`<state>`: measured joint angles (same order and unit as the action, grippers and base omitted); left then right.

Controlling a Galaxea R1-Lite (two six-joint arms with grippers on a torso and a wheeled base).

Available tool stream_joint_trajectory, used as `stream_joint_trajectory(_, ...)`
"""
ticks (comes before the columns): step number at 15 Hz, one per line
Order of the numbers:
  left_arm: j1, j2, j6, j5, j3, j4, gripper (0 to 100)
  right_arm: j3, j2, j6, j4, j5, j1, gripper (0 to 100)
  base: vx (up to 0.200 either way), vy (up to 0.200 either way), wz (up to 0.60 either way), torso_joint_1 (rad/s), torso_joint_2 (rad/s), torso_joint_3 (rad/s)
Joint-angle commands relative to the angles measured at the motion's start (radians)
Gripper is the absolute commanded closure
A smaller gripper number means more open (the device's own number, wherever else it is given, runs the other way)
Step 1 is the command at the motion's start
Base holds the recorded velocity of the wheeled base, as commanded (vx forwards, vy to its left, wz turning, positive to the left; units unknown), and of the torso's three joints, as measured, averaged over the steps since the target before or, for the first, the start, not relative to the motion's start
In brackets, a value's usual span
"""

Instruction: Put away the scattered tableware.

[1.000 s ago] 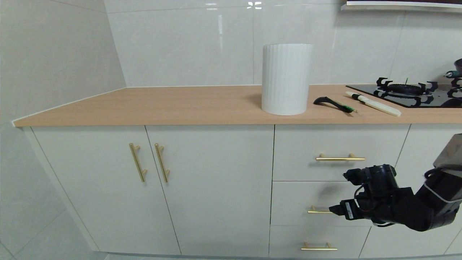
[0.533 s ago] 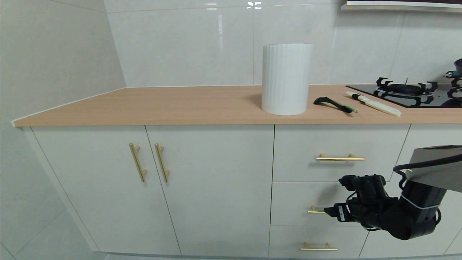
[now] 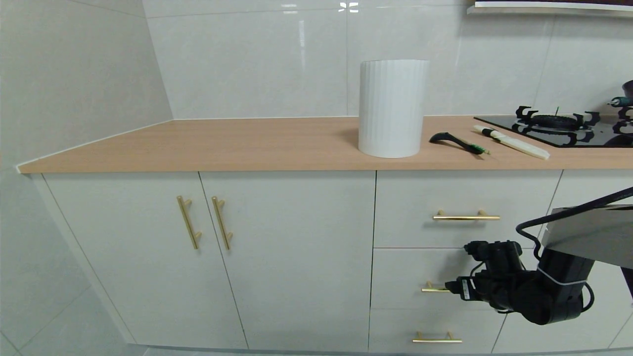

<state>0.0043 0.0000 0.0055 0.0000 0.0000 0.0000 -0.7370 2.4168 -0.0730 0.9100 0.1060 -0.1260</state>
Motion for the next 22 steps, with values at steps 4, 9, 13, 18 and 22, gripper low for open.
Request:
stream_joint_trajectory(4, 0.0, 0.0, -0.001, 0.0, 0.0, 0.0, 0, -0.025, 0.033, 0.001, -0.008, 0.011, 0.002, 0, 0.0, 0.0, 0.0, 0.0, 0.0, 0.0)
stream_joint_trajectory(9, 0.0, 0.0, -0.001, 0.0, 0.0, 0.0, 0, -0.045, 0.039, 0.001, -0.04, 0.015, 0.008, 0, 0.0, 0.0, 0.0, 0.0, 0.0, 0.0)
stream_joint_trajectory(13, 0.0, 0.0, -0.001, 0.0, 0.0, 0.0, 0, -0.041, 0.045, 0.004, -0.043, 0.029, 0.008, 0, 0.0, 0.0, 0.0, 0.0, 0.0, 0.0)
stream_joint_trajectory(18, 0.0, 0.0, -0.001, 0.002, 0.0, 0.0, 0, -0.007, 0.01, 0.004, -0.094, 0.027, 0.006, 0, 0.0, 0.0, 0.0, 0.0, 0.0, 0.0)
stream_joint_trajectory(22, 0.0, 0.0, -0.001, 0.002, 0.0, 0.0, 0, 0.212, -0.22, 0.007, -0.095, 0.012, -0.021, 0, 0.0, 0.0, 0.0, 0.0, 0.0, 0.0)
